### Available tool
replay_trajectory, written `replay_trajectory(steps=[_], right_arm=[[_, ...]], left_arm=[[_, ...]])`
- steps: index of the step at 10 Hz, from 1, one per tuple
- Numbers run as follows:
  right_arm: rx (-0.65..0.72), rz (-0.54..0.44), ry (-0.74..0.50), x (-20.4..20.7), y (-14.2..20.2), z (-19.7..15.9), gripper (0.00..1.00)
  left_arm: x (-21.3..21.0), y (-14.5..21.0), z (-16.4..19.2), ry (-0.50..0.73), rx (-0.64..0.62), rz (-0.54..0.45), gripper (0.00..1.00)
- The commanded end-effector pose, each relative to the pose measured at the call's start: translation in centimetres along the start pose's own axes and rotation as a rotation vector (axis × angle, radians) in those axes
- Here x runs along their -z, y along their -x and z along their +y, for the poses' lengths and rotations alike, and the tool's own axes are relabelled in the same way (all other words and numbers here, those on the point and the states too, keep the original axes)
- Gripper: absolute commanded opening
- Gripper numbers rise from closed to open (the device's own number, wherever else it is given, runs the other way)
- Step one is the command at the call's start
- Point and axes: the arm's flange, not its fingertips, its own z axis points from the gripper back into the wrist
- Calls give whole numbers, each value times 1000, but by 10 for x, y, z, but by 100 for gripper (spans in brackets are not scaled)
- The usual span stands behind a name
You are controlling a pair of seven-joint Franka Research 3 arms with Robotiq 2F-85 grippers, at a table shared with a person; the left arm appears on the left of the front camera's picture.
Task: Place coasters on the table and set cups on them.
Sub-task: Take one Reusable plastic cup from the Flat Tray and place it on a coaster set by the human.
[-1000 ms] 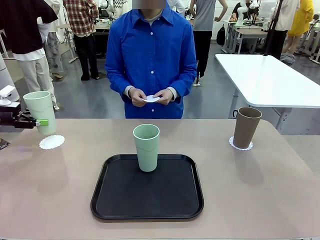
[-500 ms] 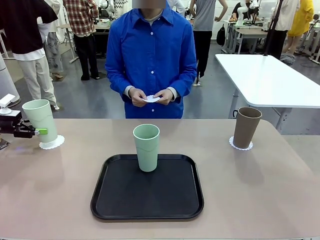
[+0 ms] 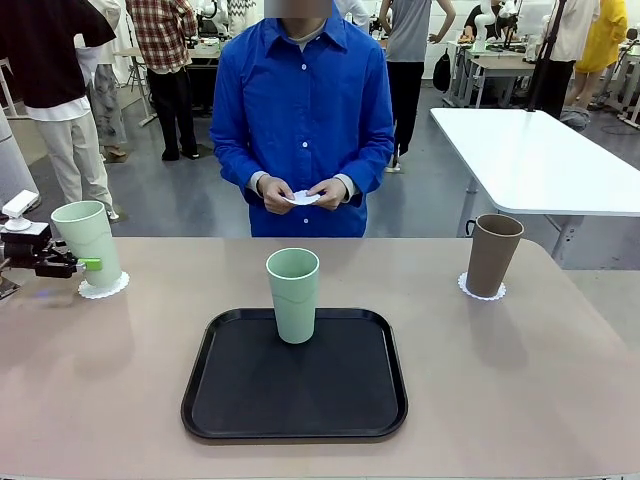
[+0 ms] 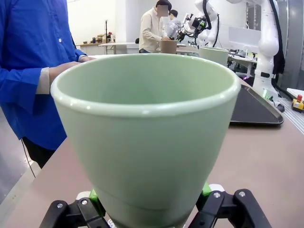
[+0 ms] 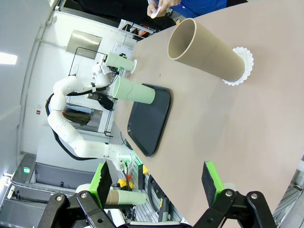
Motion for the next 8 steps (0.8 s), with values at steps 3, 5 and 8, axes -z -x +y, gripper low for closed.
replay_trajectory(steps=[3,5,8], right_arm=[[4,8,14,-1,0,2,100],[4,8,14,-1,0,2,100],[4,8,14,-1,0,2,100]], left_arm=[[-2,3,2,12,23,-33,83],[-3,5,1,14,27,-32,83],[-2,8,0,26,22,-28,83]])
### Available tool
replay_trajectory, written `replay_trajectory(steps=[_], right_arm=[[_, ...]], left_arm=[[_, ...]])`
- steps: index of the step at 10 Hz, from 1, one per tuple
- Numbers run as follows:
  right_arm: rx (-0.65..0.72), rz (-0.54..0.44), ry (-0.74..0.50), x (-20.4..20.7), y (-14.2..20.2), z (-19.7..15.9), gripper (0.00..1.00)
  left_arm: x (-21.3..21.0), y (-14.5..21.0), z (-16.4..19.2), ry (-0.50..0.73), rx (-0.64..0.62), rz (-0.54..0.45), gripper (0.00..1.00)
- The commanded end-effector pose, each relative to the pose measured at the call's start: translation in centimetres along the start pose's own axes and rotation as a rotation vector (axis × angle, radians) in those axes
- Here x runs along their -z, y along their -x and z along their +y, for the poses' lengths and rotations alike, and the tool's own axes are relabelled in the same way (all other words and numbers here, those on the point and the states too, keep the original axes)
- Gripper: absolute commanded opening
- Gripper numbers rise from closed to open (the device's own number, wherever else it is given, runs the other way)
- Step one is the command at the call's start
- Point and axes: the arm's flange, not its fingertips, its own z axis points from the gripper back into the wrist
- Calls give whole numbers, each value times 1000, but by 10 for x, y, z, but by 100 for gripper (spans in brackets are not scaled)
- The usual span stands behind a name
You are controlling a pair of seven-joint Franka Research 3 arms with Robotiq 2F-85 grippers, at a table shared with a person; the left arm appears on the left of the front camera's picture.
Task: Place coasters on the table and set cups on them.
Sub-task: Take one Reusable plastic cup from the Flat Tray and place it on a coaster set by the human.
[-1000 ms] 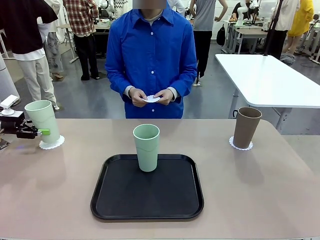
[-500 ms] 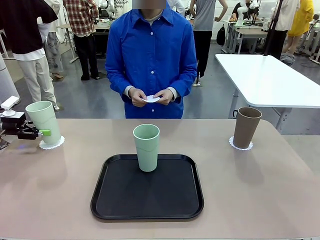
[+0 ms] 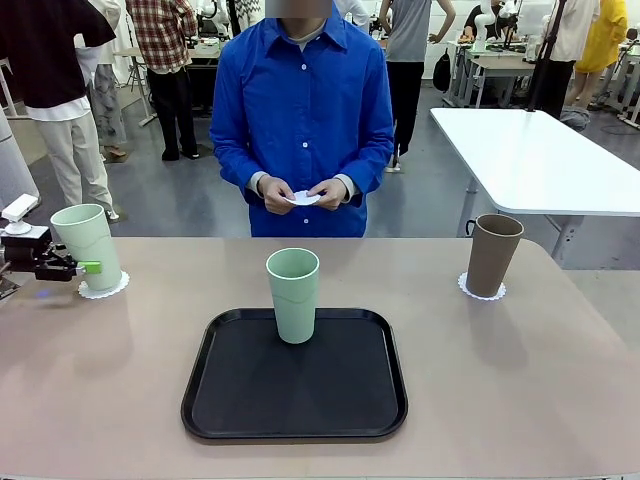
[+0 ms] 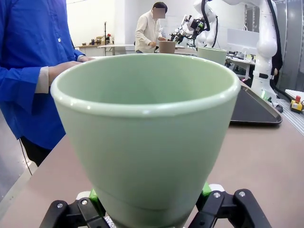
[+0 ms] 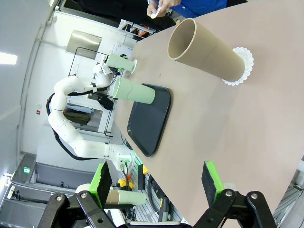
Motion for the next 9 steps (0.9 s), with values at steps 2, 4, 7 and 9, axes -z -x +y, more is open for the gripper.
replay_trajectory(steps=[2,4,7,9], right_arm=[[4,8,14,-1,0,2,100],[4,8,14,-1,0,2,100],[4,8,14,-1,0,2,100],[4,8,14,-1,0,2,100]], left_arm=[[-1,5,2,28,22,3,83],[-1,5,1,27,19,8,83],[1,7,0,30,34,16,83],[0,7,1,24,40,29,91]])
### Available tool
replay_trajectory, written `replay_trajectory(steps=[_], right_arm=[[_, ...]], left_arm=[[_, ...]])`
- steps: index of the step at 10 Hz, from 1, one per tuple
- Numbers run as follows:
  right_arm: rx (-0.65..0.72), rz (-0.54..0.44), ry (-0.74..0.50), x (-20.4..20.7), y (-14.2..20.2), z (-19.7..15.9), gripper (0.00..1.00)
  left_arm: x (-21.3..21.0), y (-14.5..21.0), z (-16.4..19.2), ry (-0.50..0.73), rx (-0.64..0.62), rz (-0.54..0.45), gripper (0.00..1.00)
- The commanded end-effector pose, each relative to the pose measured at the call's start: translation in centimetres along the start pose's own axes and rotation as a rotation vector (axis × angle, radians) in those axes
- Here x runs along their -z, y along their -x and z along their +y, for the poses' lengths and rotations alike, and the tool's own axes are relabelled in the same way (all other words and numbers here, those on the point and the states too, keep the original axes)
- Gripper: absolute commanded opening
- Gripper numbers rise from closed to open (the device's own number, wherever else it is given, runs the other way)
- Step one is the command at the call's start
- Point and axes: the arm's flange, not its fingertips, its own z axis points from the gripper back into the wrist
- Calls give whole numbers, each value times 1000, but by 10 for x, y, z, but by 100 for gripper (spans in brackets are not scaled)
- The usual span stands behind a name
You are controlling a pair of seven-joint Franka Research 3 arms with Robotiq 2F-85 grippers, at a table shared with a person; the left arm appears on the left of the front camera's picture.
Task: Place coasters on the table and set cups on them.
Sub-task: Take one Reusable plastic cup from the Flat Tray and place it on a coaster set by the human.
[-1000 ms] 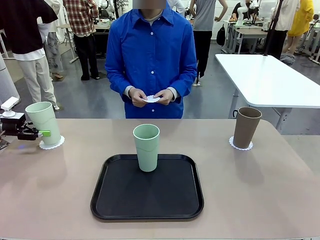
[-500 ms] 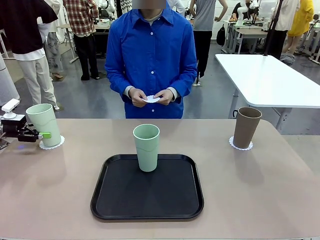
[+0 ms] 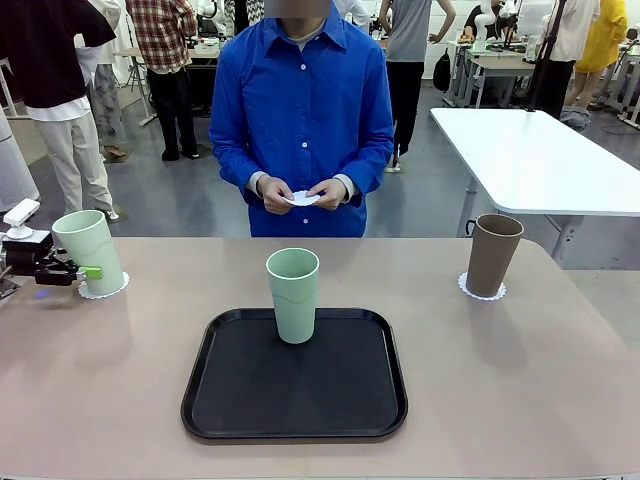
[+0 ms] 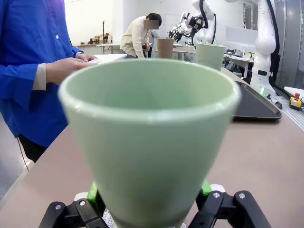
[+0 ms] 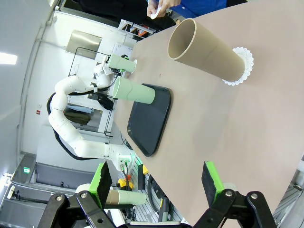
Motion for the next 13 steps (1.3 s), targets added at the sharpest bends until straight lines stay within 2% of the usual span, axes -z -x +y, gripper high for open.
replay_trajectory(steps=[1,2,3,13], right_arm=[[4,8,14,-1,0,2,100],[4,8,14,-1,0,2,100],[4,8,14,-1,0,2,100],[4,8,14,-1,0,2,100]], left_arm=[[-1,0,1,15,34,26,100],[-3,1,2,14,35,32,95],[-5,1,2,11,37,38,100],[-12,3,6,41,6,78,100]])
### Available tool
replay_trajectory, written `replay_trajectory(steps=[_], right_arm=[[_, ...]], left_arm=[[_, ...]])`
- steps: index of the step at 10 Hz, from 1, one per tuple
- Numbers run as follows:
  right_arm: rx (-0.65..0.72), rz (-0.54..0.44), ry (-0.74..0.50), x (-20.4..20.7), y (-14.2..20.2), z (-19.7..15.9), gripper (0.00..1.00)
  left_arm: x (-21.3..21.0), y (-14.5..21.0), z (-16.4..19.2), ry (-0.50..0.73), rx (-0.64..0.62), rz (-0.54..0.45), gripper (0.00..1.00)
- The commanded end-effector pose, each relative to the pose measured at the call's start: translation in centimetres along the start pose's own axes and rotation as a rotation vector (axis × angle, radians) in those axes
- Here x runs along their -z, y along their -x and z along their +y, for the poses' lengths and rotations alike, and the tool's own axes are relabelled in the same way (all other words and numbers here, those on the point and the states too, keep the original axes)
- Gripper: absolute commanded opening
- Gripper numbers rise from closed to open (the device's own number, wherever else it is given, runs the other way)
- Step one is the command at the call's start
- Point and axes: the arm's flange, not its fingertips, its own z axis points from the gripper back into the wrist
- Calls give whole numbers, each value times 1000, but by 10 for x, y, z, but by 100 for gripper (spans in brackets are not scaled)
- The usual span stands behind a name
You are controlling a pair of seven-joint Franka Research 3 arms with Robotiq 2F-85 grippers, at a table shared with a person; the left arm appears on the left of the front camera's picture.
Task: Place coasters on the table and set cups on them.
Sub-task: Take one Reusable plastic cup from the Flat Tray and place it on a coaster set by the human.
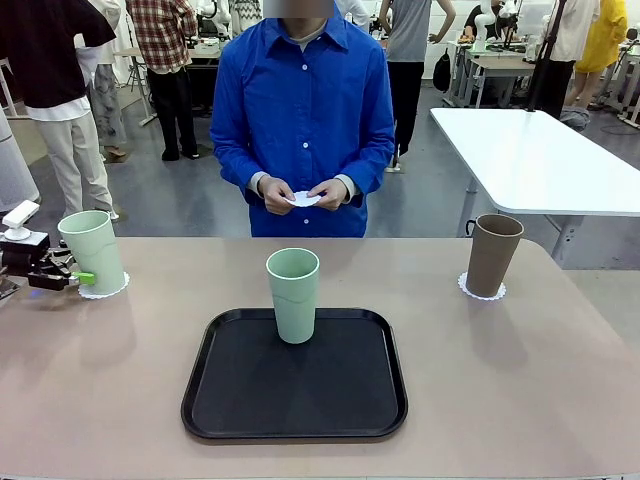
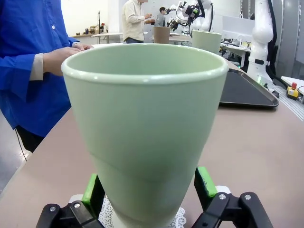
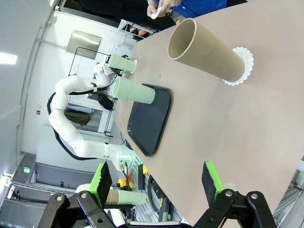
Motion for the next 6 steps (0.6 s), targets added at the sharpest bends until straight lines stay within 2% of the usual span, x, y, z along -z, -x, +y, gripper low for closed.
replay_trajectory(steps=[1,6], right_arm=[[4,8,14,-1,0,2,100],[4,8,14,-1,0,2,100]], left_arm=[[-4,1,3,39,-9,27,100],[-15,2,6,50,-35,37,100]])
